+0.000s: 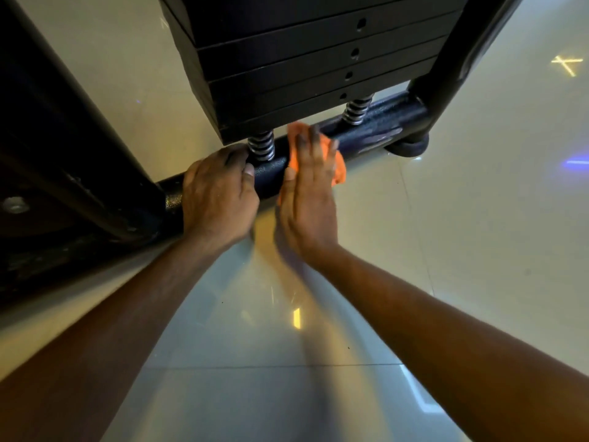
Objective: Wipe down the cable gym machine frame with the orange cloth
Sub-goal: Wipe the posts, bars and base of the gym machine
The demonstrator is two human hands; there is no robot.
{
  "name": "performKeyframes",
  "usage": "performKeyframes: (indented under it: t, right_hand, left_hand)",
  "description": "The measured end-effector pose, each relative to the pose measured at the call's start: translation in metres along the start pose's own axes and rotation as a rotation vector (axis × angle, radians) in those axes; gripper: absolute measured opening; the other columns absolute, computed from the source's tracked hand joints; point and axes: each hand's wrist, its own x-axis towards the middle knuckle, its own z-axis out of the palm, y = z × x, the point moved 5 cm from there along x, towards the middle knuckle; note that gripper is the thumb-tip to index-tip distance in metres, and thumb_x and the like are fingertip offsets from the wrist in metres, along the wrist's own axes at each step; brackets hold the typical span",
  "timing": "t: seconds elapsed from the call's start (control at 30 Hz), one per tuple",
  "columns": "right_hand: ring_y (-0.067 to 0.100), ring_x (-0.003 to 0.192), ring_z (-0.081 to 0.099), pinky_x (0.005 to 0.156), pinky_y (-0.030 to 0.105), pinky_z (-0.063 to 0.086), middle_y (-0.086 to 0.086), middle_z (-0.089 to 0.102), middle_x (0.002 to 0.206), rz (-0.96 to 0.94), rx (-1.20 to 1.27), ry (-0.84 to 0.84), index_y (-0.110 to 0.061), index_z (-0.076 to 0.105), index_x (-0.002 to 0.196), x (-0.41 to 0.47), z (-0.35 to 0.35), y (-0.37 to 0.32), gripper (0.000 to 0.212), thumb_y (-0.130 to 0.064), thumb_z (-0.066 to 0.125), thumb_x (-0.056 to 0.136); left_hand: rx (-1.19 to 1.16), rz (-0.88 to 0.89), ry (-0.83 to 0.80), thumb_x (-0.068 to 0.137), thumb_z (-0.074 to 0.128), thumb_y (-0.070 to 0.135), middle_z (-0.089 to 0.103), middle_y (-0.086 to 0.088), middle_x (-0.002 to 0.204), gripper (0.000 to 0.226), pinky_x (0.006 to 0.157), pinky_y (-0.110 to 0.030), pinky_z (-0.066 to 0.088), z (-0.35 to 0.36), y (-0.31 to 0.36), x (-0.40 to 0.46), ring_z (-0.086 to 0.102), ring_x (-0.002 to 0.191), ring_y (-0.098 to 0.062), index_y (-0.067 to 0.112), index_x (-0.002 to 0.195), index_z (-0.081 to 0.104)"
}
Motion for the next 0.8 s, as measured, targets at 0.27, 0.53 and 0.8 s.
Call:
performKeyframes:
  t: [0.27,0.53,0.8]
  right_hand:
    - [0.026,0.169,-0.005,0.137,0.051,0.005,0.002,0.003,0.183,-0.122,-0.150,-0.064,-0.021,0.011,0.175,0.003,-0.005,0.019,0.062,-0.033,0.037,0.119]
    - [0.035,0.168,-0.003,0.136,0.053,-0.001,0.005,0.014,0.181,-0.246,-0.241,-0.142,-0.017,0.022,0.173,0.006,-0.002,0.007,0.062,-0.033,0.042,0.117]
    - [0.028,0.169,-0.002,0.135,0.057,0.006,0.000,0.005,0.182,-0.129,-0.289,-0.147,-0.025,0.013,0.174,0.033,-0.040,0.045,0.064,-0.039,0.039,0.117]
  left_hand:
    - [-0.038,0.026,-0.046,0.105,0.048,0.027,0.062,-0.008,0.143,0.042,0.117,-0.049,0.035,-0.004,-0.002,-0.003,0.055,0.133,-0.033,0.018,0.145,0.058]
    - [0.066,0.061,0.029,0.104,0.055,0.044,0.059,-0.008,0.148,0.051,0.119,-0.052,0.035,-0.001,0.005,-0.016,0.051,0.139,-0.030,0.014,0.145,0.056]
    - [0.264,0.040,0.037,0.110,0.043,0.050,0.042,-0.010,0.165,0.061,0.129,-0.056,0.017,0.013,0.014,-0.028,0.031,0.157,-0.033,0.012,0.158,0.039]
